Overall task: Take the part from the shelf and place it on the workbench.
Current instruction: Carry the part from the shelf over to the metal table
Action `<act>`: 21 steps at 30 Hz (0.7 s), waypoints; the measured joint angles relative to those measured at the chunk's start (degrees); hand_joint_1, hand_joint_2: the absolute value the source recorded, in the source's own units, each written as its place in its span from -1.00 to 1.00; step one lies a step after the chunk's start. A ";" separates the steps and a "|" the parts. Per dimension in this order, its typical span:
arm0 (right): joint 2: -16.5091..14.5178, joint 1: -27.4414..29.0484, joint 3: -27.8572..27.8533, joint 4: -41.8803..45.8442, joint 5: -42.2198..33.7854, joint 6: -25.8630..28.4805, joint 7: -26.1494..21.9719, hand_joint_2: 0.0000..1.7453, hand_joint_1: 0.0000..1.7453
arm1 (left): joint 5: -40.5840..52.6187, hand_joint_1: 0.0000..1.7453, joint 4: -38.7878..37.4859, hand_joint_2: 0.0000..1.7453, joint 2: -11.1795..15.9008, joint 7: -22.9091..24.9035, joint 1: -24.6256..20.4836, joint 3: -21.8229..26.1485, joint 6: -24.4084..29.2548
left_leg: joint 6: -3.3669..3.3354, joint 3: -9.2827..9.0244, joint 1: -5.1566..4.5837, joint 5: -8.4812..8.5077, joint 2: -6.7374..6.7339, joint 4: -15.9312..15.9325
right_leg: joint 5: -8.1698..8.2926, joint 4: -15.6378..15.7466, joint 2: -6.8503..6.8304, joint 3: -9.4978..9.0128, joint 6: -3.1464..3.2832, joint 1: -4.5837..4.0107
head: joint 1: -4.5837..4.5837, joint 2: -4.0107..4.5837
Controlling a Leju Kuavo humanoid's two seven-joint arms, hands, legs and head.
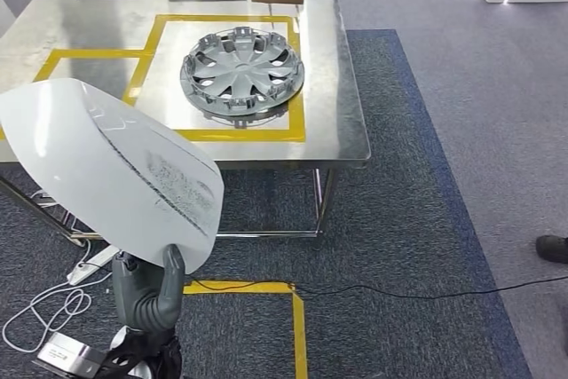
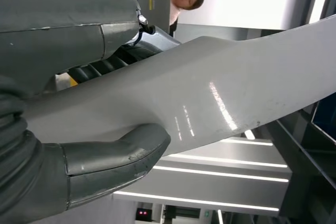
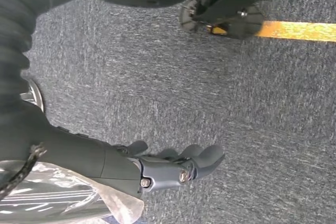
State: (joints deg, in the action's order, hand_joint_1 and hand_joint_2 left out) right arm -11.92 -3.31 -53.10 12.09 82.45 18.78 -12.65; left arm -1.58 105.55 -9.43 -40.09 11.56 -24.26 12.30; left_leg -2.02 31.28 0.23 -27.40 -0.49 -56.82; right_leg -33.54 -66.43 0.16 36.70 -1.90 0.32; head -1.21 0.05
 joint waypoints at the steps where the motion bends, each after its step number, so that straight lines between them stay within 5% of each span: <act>1: 0.03 -0.07 -0.03 0.01 0.07 -0.16 0.11 1.00 -1.00 | -0.13 1.00 0.00 1.00 -0.02 0.00 0.05 0.14 -0.08 | -0.03 0.10 -0.01 0.02 -0.07 -0.01 | -1.60 -3.89 -0.01 1.80 -0.22 0.06 | -0.04 0.00; 3: 0.09 -0.03 -0.18 0.02 0.14 -0.22 0.30 1.00 -1.00 | -0.26 1.00 0.00 1.00 -0.02 0.00 0.14 0.39 -0.19 | -0.03 0.14 -0.01 0.04 -0.16 -0.03 | -1.90 -7.09 -0.02 3.16 -0.50 0.19 | -0.06 0.00; 6: 0.19 0.04 -0.45 0.03 0.25 -0.14 0.49 1.00 -1.00 | -0.37 1.00 0.00 1.00 -0.03 0.00 0.20 0.58 -0.31 | 0.32 -0.11 0.02 -0.10 -0.08 -0.15 | 3.26 2.89 -0.19 -2.12 -0.69 0.49 | -0.07 0.00; 8: 0.23 -0.12 -0.53 0.04 0.50 0.08 0.91 1.00 -1.00 | -0.44 1.00 0.00 1.00 -0.09 0.00 0.20 0.65 -0.40 | 0.93 -0.03 -0.20 -0.23 -0.02 -0.44 | 4.72 8.52 -0.19 -5.15 -0.30 0.50 | -0.03 0.00; 12: 0.23 0.01 -0.58 0.04 1.61 1.76 4.20 1.00 -1.00 | -0.73 1.00 0.01 1.00 -0.34 0.00 0.21 0.78 -0.52 | 1.92 0.34 -0.21 -0.61 0.25 -1.17 | 4.71 9.18 -0.38 -5.59 1.09 0.40 | 0.14 0.00; 14: 0.23 -0.02 -0.60 0.04 2.21 2.57 5.69 1.00 -1.00 | -0.78 1.00 0.03 1.00 -0.42 0.00 0.20 0.86 -0.37 | 2.45 2.04 -0.11 -3.29 0.37 -5.22 | 4.79 9.31 -0.88 -5.62 1.85 0.55 | 0.40 0.00; 17: 0.23 -0.08 -0.60 0.04 2.51 2.83 6.81 1.00 -1.00 | -0.79 1.00 0.04 1.00 -0.43 0.00 0.35 0.97 -0.02 | 2.83 7.06 -0.02 -8.21 0.36 -16.43 | 4.67 9.28 -1.89 -5.60 2.31 0.33 | 0.60 -0.01; 19: 0.23 -0.06 -0.60 0.04 2.51 2.83 7.09 1.00 -1.00 | -0.80 1.00 0.04 1.00 -0.44 0.00 0.48 1.05 0.08 | 2.56 7.23 -0.04 -6.87 0.30 -16.74 | 4.58 9.27 -2.75 -5.74 2.42 0.10 | 0.60 0.00; 21: 0.21 -0.11 -0.60 0.04 2.51 2.83 7.16 1.00 -1.00 | -0.80 1.00 0.05 1.00 -0.48 0.00 0.50 1.11 0.09 | 1.77 3.67 -0.28 -2.71 -1.06 -9.18 | 4.45 9.27 -3.65 -6.03 2.44 -0.15 | 0.60 0.00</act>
State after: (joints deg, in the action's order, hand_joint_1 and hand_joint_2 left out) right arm -11.71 -3.42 -53.70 12.13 84.96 21.62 -5.49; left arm -2.38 105.60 -9.91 -40.09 12.06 -23.15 12.39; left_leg -0.25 34.95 -0.06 -30.11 -1.55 -66.00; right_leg -29.09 -57.16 -3.49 30.67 0.54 0.17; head -0.61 0.05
